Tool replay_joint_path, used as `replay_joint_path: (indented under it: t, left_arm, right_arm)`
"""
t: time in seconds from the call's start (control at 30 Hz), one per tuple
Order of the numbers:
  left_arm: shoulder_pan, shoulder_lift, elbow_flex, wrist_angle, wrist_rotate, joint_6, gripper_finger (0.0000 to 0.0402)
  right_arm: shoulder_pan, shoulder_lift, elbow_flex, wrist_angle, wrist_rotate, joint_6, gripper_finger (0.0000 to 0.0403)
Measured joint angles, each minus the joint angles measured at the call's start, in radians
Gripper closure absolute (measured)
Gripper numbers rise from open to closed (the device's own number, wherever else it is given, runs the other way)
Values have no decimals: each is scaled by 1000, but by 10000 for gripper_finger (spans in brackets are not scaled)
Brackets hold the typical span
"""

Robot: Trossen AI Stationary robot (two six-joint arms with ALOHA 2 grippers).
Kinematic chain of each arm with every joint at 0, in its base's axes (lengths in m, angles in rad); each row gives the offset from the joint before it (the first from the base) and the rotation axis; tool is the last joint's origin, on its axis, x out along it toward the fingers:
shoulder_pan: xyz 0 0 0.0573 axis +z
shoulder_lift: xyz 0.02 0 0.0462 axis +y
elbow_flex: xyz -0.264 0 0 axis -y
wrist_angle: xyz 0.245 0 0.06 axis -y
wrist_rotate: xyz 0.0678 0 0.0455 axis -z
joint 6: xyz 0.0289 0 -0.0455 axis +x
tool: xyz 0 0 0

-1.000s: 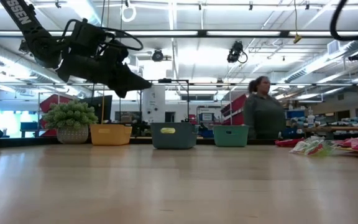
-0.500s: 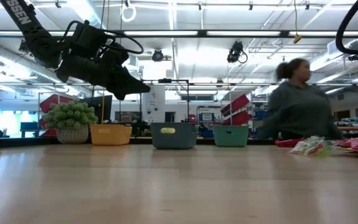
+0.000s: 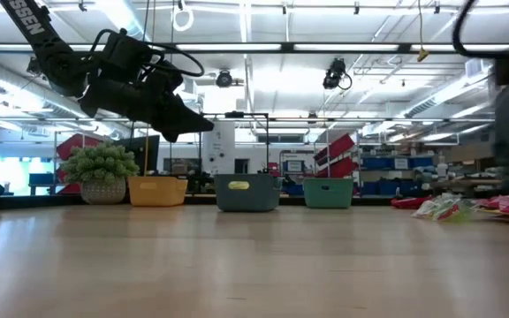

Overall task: Sort candy
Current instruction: Put the yellow candy pack into the blue bin

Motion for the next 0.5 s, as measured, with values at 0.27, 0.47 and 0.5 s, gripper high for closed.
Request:
replay_joint_path:
  t: [0.27,0.47,0.5]
  left_arm:
    - [0,0,0,4,-5,-7,401]
    - [0,0,0,14,-15,-7,401]
    - [0,0,0,18,-15,-7,401]
  right_arm:
    - [-112,-64,135,-111,79,-207,402]
    - [-317,-93,201,-131,233,-503,403]
    - [-357,-92,205,-128,235,-560,403]
